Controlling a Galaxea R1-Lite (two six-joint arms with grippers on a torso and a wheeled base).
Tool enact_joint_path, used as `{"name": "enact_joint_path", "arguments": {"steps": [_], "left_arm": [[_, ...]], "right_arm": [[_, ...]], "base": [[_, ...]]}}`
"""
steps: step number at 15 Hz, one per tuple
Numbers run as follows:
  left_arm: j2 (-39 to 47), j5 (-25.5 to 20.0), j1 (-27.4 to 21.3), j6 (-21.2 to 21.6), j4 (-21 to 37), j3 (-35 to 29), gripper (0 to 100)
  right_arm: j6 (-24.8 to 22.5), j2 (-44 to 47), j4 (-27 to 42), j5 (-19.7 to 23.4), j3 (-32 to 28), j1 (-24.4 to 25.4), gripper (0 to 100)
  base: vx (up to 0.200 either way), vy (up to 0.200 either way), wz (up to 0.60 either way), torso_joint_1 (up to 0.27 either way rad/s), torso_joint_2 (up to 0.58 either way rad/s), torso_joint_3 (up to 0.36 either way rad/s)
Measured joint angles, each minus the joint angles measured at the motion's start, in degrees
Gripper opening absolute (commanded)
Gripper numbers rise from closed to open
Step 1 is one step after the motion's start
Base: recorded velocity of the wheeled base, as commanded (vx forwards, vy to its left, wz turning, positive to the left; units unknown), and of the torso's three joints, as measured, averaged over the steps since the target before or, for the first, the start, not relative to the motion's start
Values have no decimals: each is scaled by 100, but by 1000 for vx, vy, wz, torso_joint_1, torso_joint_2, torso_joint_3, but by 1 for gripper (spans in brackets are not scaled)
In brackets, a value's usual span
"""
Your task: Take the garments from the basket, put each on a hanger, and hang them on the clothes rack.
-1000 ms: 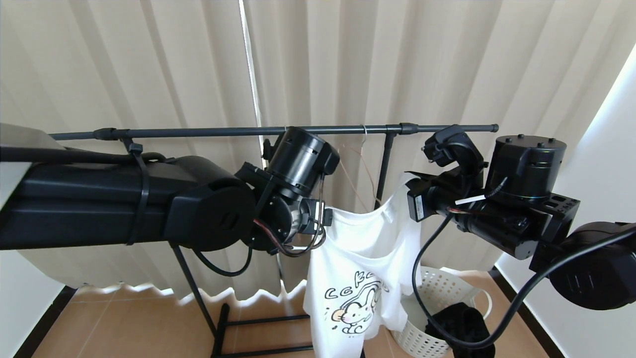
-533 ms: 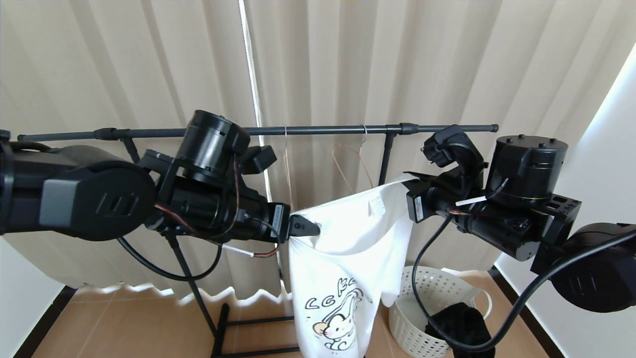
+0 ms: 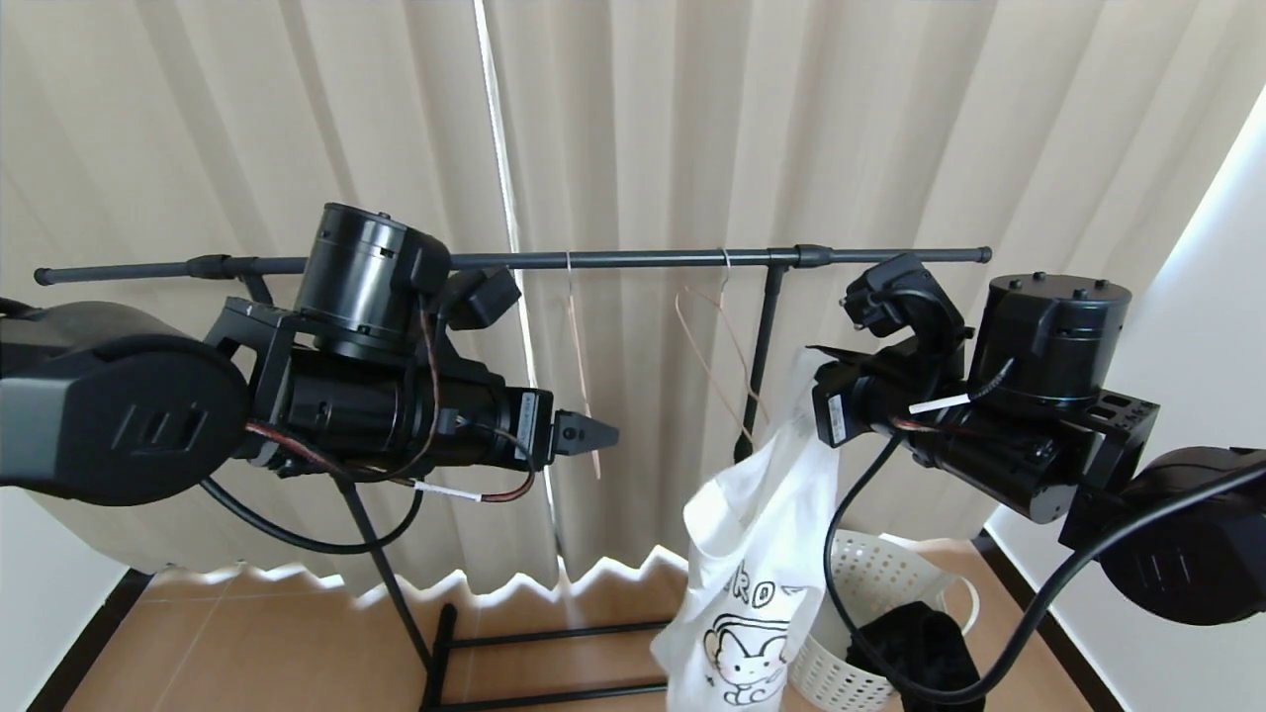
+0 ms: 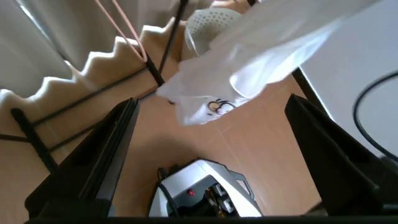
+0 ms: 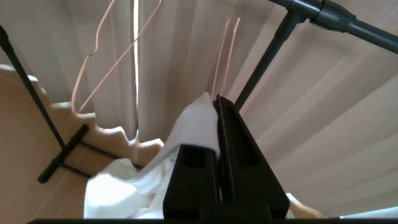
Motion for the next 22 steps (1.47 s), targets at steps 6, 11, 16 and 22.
{"name": "enact_joint_path", "arguments": {"steps": [6,11,16,22], "left_arm": [[1541,1911,-37,-257,-38,-1924,100],[3120,2747,96,-495,83,-3694,100],[3933,2910,245,-807,138,-4387,100],[4482,2921,405,-853,228,-4782,100]], "right_arm": [[-79,-32,-24,-6,96,168,0],[-88,-29,-22,-6,111,179,0],[-96,12,-22,-9,113,177,0],[-99,106,-22,-6,108,177,0]], "base": [[0,0,0,0,0,0],[0,0,0,0,0,0],[0,0,0,0,0,0],[0,0,0,0,0,0]]}}
